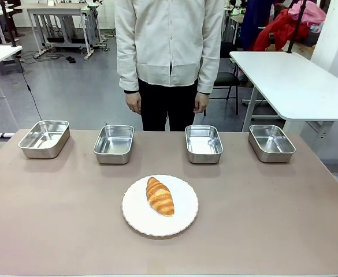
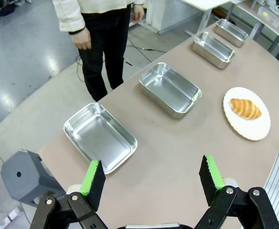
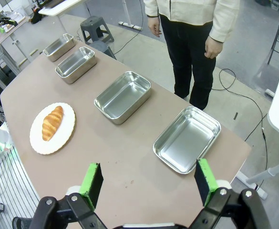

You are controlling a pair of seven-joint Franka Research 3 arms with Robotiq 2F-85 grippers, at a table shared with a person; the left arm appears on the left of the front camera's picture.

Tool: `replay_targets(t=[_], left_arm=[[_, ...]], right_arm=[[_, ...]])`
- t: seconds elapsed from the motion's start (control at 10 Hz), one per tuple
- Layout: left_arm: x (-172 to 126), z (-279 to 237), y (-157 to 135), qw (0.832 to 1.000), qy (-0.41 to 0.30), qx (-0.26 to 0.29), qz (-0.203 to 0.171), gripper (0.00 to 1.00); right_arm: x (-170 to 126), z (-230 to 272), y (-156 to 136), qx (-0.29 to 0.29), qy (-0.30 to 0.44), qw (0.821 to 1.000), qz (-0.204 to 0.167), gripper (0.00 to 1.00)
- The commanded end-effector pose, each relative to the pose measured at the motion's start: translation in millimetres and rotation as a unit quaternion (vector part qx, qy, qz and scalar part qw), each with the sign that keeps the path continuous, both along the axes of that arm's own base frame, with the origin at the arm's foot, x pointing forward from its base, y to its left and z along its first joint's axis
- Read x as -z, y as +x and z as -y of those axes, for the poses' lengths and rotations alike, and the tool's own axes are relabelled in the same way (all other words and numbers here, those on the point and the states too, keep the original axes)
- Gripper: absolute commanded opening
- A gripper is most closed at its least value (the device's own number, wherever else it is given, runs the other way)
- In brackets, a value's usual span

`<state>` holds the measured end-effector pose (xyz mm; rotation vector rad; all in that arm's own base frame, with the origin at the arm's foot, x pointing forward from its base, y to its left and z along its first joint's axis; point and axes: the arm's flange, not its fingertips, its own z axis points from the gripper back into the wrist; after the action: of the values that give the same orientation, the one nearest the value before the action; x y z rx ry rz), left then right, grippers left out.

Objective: Place the bread in the container.
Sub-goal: Place the Butter Roll into the Airtight Container indicated by the human.

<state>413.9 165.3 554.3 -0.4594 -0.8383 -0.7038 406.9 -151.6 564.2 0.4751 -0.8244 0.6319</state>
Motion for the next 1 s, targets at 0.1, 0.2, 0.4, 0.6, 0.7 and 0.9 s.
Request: replay_targets(t=[0.1,0.2,0.4,0.6,0.7,0.9], left_arm=[[-0.4,0.0,-0.1,1.000,-0.003,0.005,0.005,1.00],[-0.4,0.0,-0.1,1.000,-0.003,0.005,0.005,1.00],[-0.4,0.0,-0.1,1.000,-0.003,0.005,0.005,1.00],[-0.4,0.0,-0.1,1.000,-0.003,0.005,0.005,1.00],[-0.4,0.0,-0.1,1.000,-0.003,0.005,0.005,1.00],[-0.4,0.0,-0.1,1.000,-0.003,0.005,0.005,1.00]], right_arm=[[0.5,-0.9,1.6,-0.004,0.005,1.000,0.011,1.00],[0.5,-0.9,1.6,-0.004,0.005,1.000,0.011,1.00],[0.5,-0.9,1.6,-0.004,0.005,1.000,0.011,1.00],[0.5,-0.9,1.6,-0.004,0.005,1.000,0.011,1.00],[0.5,-0.9,1.6,-0.004,0.005,1.000,0.011,1.00],[0.5,-0.9,1.6,-0.004,0.005,1.000,0.011,1.00]])
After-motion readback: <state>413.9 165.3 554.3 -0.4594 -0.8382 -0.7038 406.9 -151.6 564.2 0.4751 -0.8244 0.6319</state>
